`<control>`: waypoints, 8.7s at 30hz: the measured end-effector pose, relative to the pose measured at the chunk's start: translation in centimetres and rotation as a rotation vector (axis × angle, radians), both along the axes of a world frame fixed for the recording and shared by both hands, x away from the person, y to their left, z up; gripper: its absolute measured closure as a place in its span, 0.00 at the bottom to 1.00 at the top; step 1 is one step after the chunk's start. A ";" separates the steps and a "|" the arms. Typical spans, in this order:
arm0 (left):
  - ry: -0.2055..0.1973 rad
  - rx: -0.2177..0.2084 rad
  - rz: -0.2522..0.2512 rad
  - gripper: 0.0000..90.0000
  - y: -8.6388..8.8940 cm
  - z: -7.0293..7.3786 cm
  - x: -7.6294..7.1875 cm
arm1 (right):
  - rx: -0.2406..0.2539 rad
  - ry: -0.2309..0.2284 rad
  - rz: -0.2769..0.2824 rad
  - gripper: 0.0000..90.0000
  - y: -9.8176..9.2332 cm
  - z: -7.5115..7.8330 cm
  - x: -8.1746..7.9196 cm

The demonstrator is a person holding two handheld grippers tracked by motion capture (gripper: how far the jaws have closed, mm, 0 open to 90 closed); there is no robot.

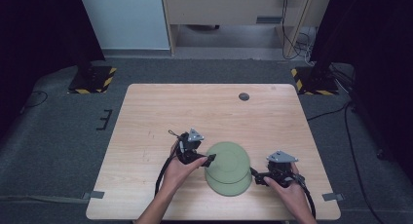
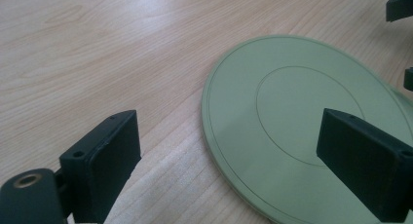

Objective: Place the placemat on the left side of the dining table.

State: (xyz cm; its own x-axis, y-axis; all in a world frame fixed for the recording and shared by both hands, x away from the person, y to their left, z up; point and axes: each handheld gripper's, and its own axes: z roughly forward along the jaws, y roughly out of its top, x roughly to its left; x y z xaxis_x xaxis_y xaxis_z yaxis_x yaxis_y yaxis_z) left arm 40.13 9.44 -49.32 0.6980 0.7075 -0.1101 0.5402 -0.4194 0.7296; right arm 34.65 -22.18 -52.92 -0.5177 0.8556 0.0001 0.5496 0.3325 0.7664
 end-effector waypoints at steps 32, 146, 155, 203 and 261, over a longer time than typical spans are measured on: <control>0.065 0.047 -0.006 0.16 -1.2 -2.7 1.1 | -0.020 0.005 0.041 0.05 1.3 -0.4 -0.1; 0.015 -0.160 -0.011 0.95 -1.0 3.2 0.8 | 0.016 -0.013 -0.082 0.06 -1.6 0.2 0.7; -0.002 -0.154 -0.012 0.95 -0.7 3.9 0.9 | 0.004 -0.013 -0.101 0.06 -2.0 0.0 1.0; -0.040 -0.105 -0.016 0.95 0.1 6.6 2.1 | -0.014 0.015 -0.133 0.06 -2.4 -0.4 1.4; -0.082 -0.115 0.015 0.95 2.0 8.5 2.6 | -0.026 0.034 -0.139 0.06 -2.7 -0.6 1.4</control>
